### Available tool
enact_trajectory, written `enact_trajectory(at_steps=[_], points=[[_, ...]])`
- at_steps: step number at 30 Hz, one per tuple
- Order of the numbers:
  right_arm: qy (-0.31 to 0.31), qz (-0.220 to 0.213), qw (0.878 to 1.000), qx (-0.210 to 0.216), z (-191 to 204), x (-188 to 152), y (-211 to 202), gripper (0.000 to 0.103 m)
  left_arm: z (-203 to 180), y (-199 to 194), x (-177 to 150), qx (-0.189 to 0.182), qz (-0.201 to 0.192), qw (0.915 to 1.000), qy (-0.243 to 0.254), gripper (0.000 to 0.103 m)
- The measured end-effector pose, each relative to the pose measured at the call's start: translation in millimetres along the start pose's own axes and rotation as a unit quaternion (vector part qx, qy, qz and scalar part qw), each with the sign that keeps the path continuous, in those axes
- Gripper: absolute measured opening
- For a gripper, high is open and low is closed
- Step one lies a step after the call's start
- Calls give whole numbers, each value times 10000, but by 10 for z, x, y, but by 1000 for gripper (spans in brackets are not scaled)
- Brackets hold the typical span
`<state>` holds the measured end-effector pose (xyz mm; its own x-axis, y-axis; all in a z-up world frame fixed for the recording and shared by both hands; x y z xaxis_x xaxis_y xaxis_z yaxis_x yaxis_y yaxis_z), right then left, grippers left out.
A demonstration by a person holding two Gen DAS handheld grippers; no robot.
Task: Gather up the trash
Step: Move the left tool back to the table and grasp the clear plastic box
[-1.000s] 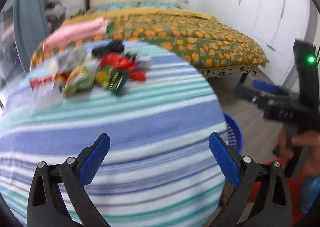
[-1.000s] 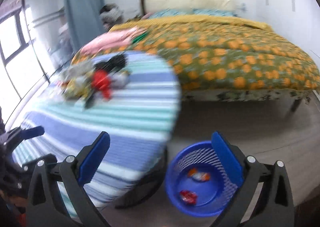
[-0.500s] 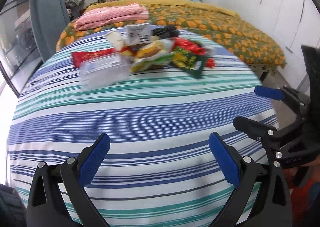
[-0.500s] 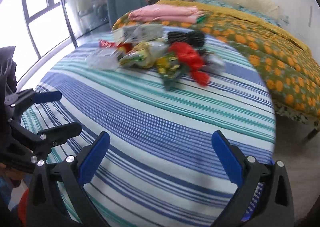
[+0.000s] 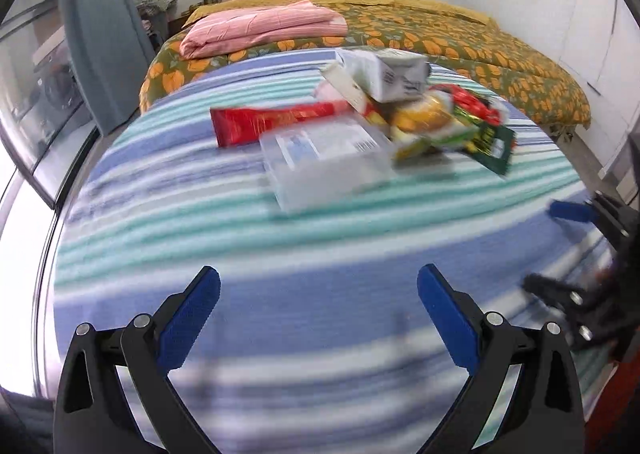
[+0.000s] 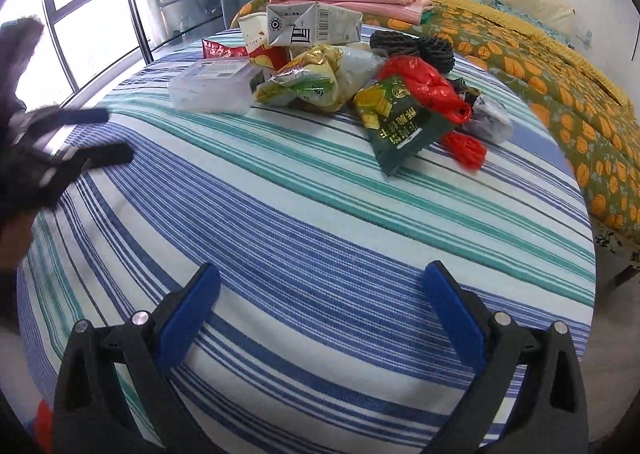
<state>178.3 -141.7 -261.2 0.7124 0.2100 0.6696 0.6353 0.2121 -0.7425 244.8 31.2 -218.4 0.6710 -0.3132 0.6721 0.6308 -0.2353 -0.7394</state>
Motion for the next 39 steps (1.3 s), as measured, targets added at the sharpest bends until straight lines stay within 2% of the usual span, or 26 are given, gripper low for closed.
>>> enact_trajectory(at_steps=[6, 7, 12, 14, 18, 20, 24, 25, 27, 32, 35, 38, 39], points=[[8, -9, 10000, -8, -2, 5, 1, 98, 70, 347, 399, -216, -96, 9965, 808, 98], [9, -8, 10000, -7, -2, 6, 2, 98, 80, 380, 443, -275, -105, 9963, 802, 98], [4, -7, 10000, -18, -6, 5, -1, 98, 77, 553, 644, -1053, -1, 9927, 591, 98], [2, -7, 10000, -18, -5, 3, -1, 98, 82, 649, 722, -1136, 24, 9913, 671, 98], [2, -7, 10000, -19, -4, 2, -2, 98, 89, 762, 808, -1412, 80, 9889, 462, 98], [3, -7, 10000, -20, -5, 3, -2, 98, 27, 748, 766, -1639, 145, 9850, 514, 98], [3, -7, 10000, -22, -9, 3, -1, 98, -147, 634, 525, -2052, 459, 9725, 1005, 98], [4, -7, 10000, -22, -10, 3, -1, 98, -189, 562, 459, -2263, 547, 9663, 1096, 98], [3, -7, 10000, -25, -11, 3, -1, 98, -231, 455, 393, -2499, 607, 9595, 1150, 98], [32, -8, 10000, -59, -26, 6, -20, 98, -247, 530, 460, -2099, 385, 9716, 1018, 98], [46, -8, 10000, -68, -32, 5, -26, 98, -315, 693, 478, -1846, 503, 9755, 1082, 98], [64, -9, 10000, -75, -43, 6, -19, 98, -376, 739, 472, -1715, 568, 9766, 1170, 88], [62, -9, 10000, -74, -43, 6, -20, 98, -372, 737, 475, -1578, 547, 9784, 1219, 81]])
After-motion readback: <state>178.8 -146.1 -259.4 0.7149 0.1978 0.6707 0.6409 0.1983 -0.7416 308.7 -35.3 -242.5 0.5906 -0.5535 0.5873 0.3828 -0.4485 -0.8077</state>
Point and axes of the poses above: each gripper's, at about its wrist camera, not at the fingertips, and y roughly the way its jaws point, z to its left, x to its top, the point moved 9 cm from there along y, roughly the way its jaws point, and after that the axes turned 5 degrees about -z, right-handed, at the moved point
